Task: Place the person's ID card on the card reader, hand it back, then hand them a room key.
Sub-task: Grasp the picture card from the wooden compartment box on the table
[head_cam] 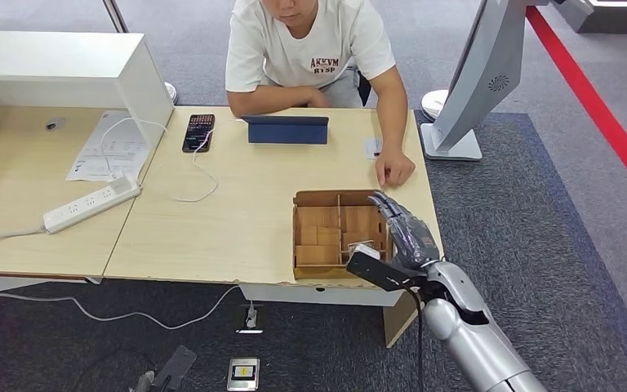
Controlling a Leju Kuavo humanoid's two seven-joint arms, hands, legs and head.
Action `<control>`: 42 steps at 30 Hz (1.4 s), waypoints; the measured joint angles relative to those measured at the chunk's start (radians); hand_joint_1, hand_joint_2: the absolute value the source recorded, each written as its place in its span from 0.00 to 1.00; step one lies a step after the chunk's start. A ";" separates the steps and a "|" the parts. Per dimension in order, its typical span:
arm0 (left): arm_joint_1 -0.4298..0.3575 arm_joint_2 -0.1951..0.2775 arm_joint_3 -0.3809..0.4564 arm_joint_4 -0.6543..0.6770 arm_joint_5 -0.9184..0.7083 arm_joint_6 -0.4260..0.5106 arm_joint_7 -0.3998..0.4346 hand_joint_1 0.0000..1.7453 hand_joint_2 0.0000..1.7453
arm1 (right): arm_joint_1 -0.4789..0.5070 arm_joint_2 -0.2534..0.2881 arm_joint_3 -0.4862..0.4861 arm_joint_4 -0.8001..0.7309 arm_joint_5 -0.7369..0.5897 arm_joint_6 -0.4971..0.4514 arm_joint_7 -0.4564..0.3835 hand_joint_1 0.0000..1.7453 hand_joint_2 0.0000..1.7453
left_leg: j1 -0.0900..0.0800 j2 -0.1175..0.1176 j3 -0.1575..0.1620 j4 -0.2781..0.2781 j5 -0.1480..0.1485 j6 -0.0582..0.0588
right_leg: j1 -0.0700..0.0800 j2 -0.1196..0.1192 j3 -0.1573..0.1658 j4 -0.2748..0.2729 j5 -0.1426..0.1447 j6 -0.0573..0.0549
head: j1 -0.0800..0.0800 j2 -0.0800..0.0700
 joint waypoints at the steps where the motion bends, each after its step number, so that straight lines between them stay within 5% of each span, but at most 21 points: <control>1: 0.000 0.000 0.000 0.000 0.001 0.000 0.001 0.00 1.00 | 0.001 0.000 0.000 0.000 0.004 0.005 0.000 0.00 1.00 | 0.000 0.000 0.000 0.000 0.000 0.000 | 0.000 0.000 0.000 0.000 0.000 0.000 | 0.000 0.000; 42: -0.003 0.005 -0.019 -0.006 0.020 0.002 0.025 0.00 1.00 | -0.022 0.010 0.034 0.089 0.085 0.086 0.013 0.00 1.00 | 0.000 0.000 0.000 0.000 0.000 0.000 | 0.000 0.000 0.000 0.000 0.000 0.000 | 0.000 0.000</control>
